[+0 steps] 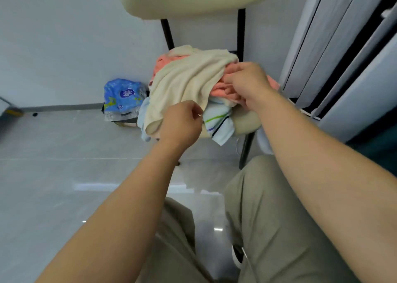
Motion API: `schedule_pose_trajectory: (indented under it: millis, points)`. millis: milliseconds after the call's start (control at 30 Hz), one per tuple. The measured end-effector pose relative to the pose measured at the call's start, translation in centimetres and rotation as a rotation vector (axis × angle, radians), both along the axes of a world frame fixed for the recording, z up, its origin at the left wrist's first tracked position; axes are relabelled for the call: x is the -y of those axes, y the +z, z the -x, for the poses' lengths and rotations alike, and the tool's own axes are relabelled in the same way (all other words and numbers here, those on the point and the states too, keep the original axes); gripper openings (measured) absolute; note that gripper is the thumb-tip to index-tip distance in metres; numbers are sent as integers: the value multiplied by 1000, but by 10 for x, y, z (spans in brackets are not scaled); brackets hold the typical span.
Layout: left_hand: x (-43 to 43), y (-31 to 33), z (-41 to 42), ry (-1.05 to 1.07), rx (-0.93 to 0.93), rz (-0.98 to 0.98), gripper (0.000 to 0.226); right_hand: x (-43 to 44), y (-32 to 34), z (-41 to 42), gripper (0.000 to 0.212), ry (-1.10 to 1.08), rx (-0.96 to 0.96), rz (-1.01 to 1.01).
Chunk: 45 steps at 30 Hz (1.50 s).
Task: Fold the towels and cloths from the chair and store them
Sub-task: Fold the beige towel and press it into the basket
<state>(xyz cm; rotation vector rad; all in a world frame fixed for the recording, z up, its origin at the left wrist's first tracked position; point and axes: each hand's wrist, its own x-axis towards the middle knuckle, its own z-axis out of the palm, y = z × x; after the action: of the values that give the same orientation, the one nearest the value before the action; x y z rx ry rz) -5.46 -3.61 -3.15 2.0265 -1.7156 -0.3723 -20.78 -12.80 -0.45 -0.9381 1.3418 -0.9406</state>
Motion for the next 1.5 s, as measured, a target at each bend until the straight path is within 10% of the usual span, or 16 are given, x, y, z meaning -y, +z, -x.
schedule_pose_trajectory:
  millis: [767, 1500]
  points:
    - [68, -45, -1, 0, 504, -170, 21, 62, -14, -10, 27, 9, -158, 85]
    - [57, -15, -11, 221, 275, -86, 7, 53, -22, 0, 34, 181, -387, 250]
